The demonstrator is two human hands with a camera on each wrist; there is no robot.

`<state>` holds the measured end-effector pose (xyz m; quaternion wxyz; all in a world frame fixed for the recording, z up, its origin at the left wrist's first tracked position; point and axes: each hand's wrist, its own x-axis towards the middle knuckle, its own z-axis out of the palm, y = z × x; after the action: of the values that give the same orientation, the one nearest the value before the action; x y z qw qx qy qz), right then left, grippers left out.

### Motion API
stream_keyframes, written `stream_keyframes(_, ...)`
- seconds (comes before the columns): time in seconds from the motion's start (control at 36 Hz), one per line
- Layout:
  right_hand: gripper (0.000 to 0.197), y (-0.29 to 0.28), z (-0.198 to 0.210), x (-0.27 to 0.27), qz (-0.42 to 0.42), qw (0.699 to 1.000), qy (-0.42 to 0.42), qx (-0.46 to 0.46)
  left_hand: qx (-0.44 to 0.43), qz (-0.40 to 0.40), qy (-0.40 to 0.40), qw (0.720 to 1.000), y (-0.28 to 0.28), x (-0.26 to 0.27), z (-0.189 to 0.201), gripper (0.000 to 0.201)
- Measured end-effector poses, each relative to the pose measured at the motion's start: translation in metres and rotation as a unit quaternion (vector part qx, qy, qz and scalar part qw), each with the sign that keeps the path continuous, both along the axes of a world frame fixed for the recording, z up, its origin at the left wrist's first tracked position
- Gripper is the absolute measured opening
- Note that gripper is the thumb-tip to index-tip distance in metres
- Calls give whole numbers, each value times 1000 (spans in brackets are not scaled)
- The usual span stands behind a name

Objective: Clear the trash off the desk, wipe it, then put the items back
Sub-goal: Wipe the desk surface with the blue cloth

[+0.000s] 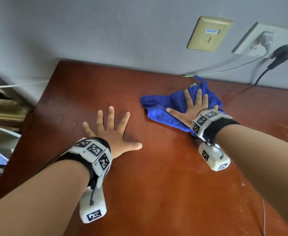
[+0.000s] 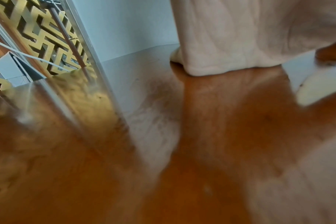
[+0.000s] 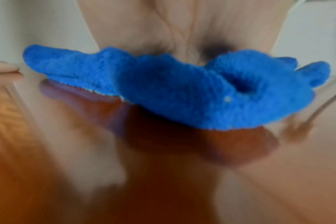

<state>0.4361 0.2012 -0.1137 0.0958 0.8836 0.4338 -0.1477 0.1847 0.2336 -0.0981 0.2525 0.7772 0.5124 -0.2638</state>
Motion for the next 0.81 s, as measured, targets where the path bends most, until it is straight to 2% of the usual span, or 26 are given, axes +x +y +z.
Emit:
stream_keyframes(0.33,108,-58,-3,-37,-48,999,15,9,50,2,-26,998,-7,-3,-1,100)
stream_keyframes(0.53,108,-91,-4,-57,-57,998,16,5,157,-6,-99,983,-35,-12,1,90)
stream_keyframes(0.64,110,-104,-3,-64,-57,998,19,2,123,-36,-98,987,-70,-12,6,87)
stream_keyframes(0.81,110,-128,-3,-78,-56,998,20,3,52,-14,-60,997,-127,-18,13,99)
